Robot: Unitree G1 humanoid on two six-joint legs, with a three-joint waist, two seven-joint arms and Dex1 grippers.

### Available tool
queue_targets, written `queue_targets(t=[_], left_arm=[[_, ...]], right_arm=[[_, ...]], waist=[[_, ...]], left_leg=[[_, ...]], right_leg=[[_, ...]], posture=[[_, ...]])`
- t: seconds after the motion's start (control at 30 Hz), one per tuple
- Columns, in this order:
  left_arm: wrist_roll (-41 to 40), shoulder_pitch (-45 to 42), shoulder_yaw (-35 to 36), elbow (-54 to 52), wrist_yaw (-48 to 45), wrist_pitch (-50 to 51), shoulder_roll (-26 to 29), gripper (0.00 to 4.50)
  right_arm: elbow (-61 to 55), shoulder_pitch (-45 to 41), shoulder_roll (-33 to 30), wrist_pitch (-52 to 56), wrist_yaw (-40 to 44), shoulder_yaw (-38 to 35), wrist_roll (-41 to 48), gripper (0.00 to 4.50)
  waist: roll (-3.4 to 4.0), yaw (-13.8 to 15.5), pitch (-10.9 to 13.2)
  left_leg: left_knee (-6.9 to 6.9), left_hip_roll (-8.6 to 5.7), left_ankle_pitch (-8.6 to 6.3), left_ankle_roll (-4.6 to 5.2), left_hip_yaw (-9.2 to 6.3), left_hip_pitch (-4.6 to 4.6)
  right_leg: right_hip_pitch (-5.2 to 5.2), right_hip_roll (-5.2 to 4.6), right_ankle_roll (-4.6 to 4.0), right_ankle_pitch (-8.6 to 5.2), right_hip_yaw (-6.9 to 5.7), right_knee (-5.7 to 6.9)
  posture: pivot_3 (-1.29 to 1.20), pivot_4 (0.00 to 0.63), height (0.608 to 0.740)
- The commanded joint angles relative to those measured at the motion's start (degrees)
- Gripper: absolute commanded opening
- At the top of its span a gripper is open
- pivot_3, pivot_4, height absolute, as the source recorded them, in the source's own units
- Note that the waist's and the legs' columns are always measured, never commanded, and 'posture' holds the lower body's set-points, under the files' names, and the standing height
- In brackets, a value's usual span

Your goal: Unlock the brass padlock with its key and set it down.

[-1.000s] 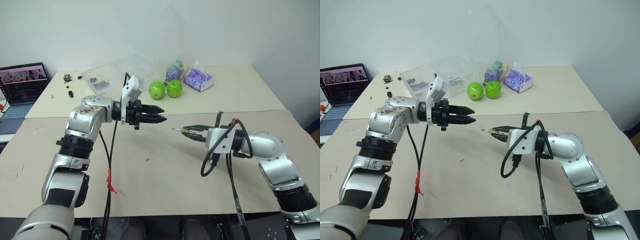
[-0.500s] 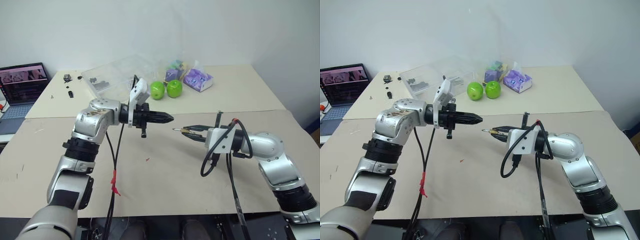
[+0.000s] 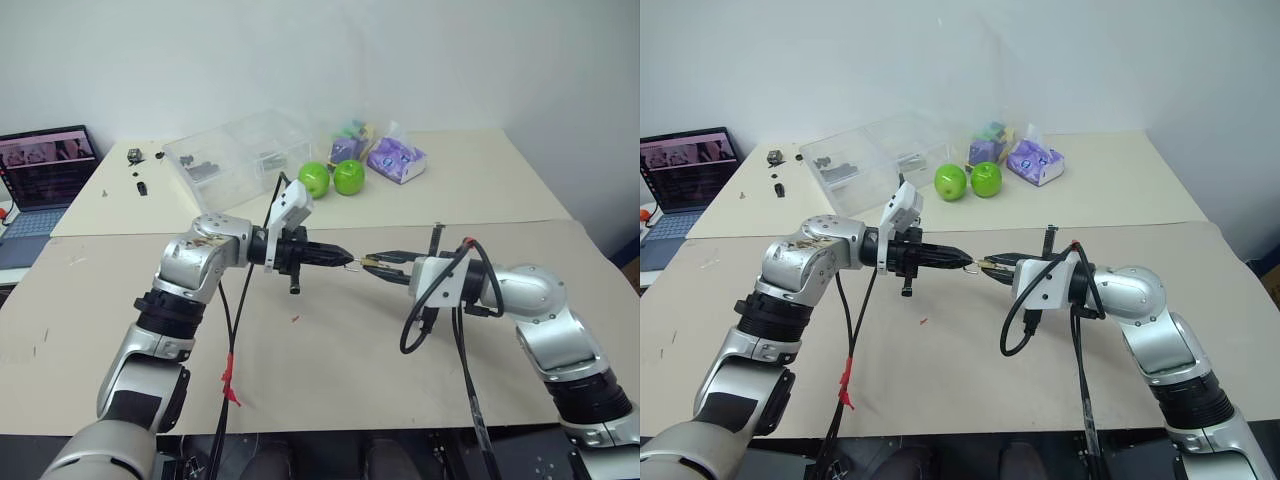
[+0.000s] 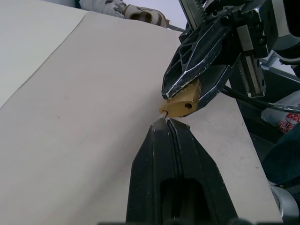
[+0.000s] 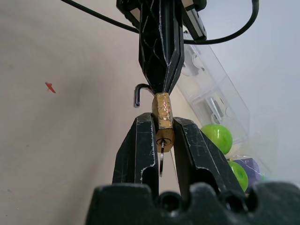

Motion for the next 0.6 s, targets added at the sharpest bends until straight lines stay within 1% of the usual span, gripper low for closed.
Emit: queue_targets(t=[0.03, 0.6], left_arm=[[-1.0, 0.0, -0.3, -2.6, -0.1, 0.2, 0.3, 0.04], [0.3, 0.7, -1.6, -1.1, 0.1, -1.4, 1.1, 0.04]], right_arm=[[-1.6, -1.2, 0.3, -0.2, -0.8, -1.1, 0.2, 0.12], [-2.7, -3.6, 0.9, 3.4, -0.6, -1.8, 2.1, 0.12]], waist=[[0.0, 0.0, 0.0], [0.0, 0.0, 0.0]], left_leg=[[0.0, 0.0, 0.0, 0.0, 0.0, 0.0], [0.0, 0.0, 0.0, 0.0, 0.01, 0.0]], right_leg=[[0.0, 0.0, 0.0, 0.0, 0.0, -0.01], [0.0, 0.0, 0.0, 0.0, 0.02, -0.02]], posture=[[0.0, 0.15, 0.74], [0.0, 0.15, 0.74]])
